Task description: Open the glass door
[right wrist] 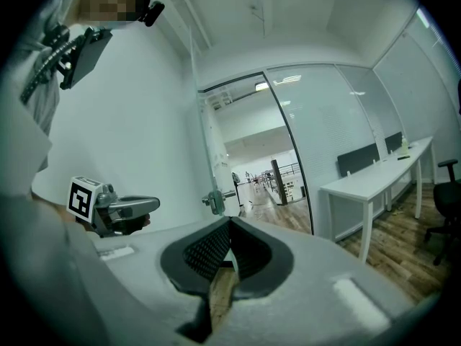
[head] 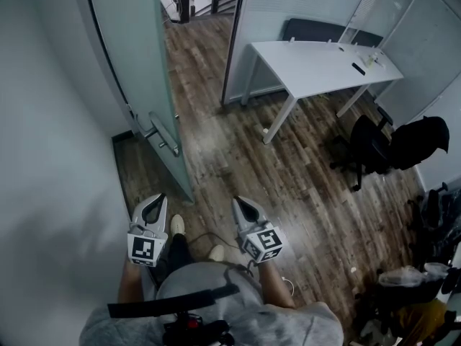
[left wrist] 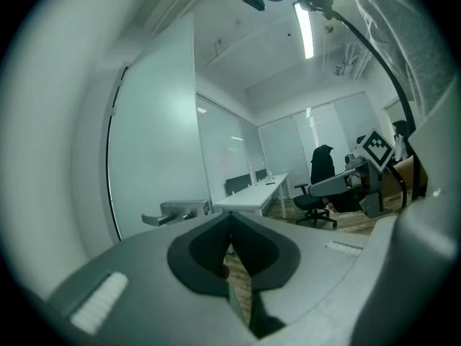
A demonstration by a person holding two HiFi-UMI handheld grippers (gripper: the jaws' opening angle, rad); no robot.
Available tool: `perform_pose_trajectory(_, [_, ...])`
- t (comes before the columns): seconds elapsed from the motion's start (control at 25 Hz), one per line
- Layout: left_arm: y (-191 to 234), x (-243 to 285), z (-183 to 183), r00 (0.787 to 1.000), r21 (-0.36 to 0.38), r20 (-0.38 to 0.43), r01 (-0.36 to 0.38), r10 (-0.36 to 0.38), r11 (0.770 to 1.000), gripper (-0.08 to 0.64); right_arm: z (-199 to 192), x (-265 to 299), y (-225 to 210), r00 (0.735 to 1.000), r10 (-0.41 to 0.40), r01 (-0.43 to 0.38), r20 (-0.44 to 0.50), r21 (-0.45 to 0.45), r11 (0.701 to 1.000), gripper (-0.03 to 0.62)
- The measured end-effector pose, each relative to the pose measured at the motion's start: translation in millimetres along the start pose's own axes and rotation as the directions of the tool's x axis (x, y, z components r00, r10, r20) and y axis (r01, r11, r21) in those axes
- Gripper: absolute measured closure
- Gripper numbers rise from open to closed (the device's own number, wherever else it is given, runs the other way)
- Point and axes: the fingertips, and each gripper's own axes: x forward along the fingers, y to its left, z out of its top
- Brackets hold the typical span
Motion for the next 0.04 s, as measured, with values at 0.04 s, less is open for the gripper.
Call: perform_pose_trajectory(0.04, [-0.4,0.4,-1.2,1.000,-0.001,-0.002,-0.001,0.001,1.000,0.555,0.2,-0.6,-0.6,1.000,0.000,0.000,0.000,0.000,1.000,0.591])
